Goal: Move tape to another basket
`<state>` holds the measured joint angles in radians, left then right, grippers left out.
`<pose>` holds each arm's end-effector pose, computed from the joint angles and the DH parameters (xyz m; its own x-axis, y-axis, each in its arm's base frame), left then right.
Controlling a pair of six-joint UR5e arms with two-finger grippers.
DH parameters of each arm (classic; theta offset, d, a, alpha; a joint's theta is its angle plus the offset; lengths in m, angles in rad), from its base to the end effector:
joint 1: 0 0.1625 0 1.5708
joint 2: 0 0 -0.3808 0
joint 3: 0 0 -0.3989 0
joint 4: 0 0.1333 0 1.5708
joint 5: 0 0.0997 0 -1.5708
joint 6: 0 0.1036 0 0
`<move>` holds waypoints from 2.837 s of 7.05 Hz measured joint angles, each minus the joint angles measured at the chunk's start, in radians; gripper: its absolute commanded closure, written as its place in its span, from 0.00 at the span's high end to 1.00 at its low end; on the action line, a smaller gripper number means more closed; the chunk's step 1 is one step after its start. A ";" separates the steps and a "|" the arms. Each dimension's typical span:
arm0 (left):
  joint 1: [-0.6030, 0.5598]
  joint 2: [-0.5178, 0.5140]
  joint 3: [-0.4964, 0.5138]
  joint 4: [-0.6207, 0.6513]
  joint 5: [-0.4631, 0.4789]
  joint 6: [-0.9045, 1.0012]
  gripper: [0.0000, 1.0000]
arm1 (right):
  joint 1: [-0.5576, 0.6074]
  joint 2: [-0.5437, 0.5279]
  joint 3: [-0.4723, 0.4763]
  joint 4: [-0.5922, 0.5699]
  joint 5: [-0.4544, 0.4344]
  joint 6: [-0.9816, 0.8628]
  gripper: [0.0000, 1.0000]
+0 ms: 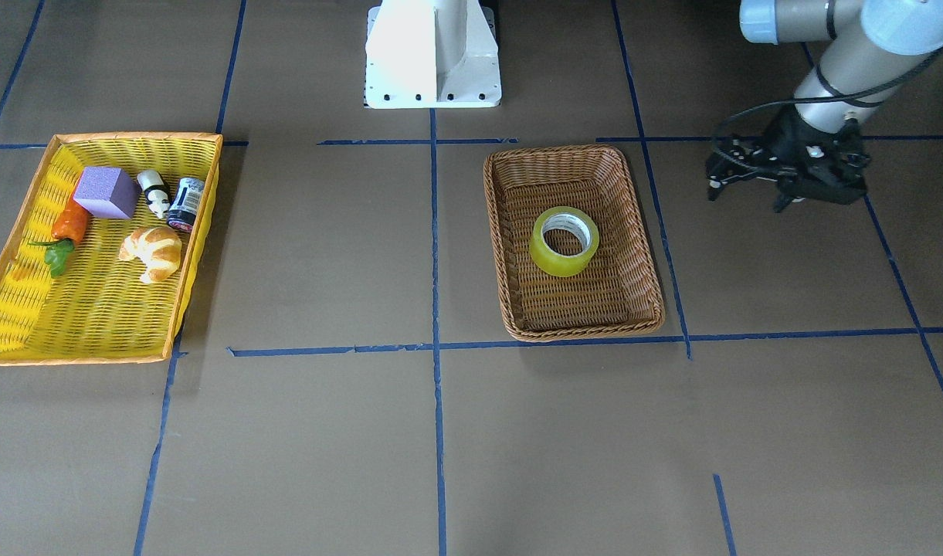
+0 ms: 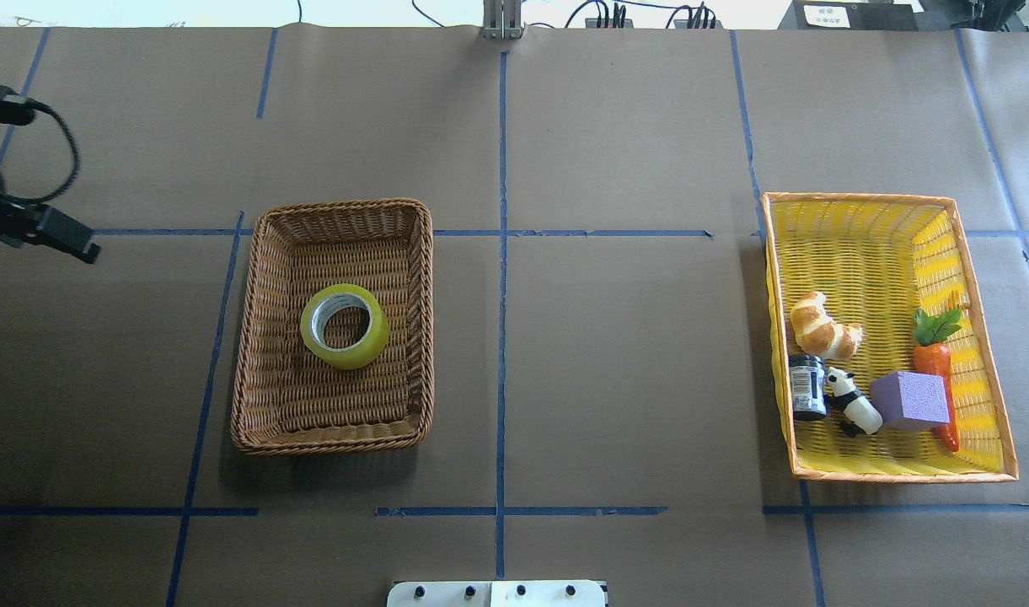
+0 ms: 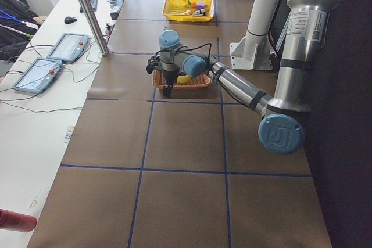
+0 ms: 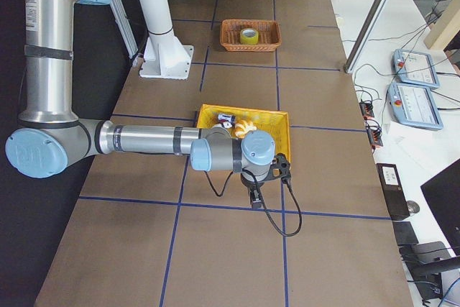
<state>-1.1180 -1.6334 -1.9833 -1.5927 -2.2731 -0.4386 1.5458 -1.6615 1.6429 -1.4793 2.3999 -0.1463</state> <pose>0.1608 -0.4821 0.3821 0.6628 0.2174 -0.7166 -0.1139 0.9751 0.1905 0.0452 -0.4701 0.6117 0.6632 -0.2152 0.7169 0.1229 0.9761 0.1793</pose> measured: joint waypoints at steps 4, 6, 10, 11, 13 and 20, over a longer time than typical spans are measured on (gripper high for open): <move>-0.321 0.125 0.213 0.007 -0.076 0.438 1.00 | 0.006 0.001 -0.016 0.028 -0.016 0.056 1.00; -0.412 0.156 0.250 0.012 -0.075 0.530 1.00 | 0.007 0.002 -0.014 0.025 0.000 0.080 1.00; -0.460 0.157 0.326 0.014 -0.077 0.561 1.00 | 0.007 0.005 -0.014 0.022 0.014 0.083 1.00; -0.463 0.154 0.331 0.015 -0.078 0.560 1.00 | 0.007 0.005 -0.014 0.022 0.016 0.083 1.00; -0.465 0.150 0.334 0.016 -0.078 0.556 1.00 | 0.007 0.005 -0.015 0.024 0.016 0.083 1.00; -0.468 0.148 0.322 0.046 -0.079 0.558 1.00 | 0.009 0.003 -0.017 0.025 0.016 0.083 1.00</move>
<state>-1.5859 -1.4852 -1.6612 -1.5463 -2.3517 0.1196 1.5545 -1.6582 1.6261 -1.4538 2.4160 -0.0629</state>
